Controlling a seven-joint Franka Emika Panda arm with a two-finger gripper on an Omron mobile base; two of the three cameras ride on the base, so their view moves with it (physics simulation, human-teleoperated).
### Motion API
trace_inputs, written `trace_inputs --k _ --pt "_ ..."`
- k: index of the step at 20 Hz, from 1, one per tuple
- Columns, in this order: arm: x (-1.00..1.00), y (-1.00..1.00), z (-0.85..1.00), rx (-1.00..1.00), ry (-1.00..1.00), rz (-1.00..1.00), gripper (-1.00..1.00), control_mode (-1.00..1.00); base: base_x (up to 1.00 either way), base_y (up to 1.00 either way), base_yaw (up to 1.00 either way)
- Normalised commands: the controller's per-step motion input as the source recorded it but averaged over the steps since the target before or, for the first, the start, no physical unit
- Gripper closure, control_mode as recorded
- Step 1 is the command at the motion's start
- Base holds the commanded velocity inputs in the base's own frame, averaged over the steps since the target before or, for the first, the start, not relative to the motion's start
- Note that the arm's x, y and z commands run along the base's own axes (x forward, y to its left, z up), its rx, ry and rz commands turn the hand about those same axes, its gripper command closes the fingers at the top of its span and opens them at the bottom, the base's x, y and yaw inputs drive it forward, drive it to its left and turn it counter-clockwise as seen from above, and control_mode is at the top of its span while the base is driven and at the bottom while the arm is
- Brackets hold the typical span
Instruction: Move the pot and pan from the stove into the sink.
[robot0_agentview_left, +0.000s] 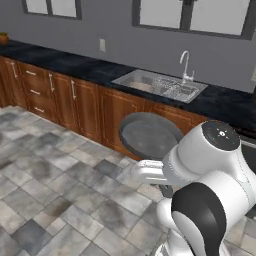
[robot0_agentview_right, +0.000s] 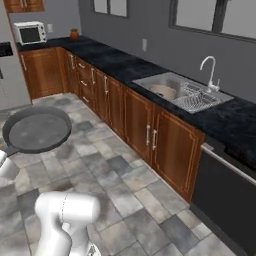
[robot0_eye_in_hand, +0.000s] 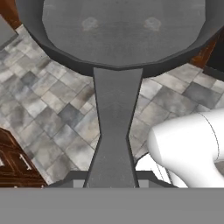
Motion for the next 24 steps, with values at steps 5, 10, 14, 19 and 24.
trace_inputs --k 5,10,14,19,24 --pt "0.0 0.0 0.0 0.0 0.0 0.0 1.0 1.0 0.0 -0.09 -0.5" --pt "0.0 0.0 0.0 0.0 0.0 0.0 1.0 1.0 0.01 -0.1 -0.5" --pt "0.0 0.0 0.0 0.0 0.0 0.0 1.0 1.0 0.03 -0.12 -0.49" --pt "0.0 0.0 0.0 0.0 0.0 0.0 1.0 1.0 0.0 -0.16 -0.45" --pt "0.0 0.0 0.0 0.0 0.0 0.0 1.0 1.0 0.0 -0.15 -0.42"
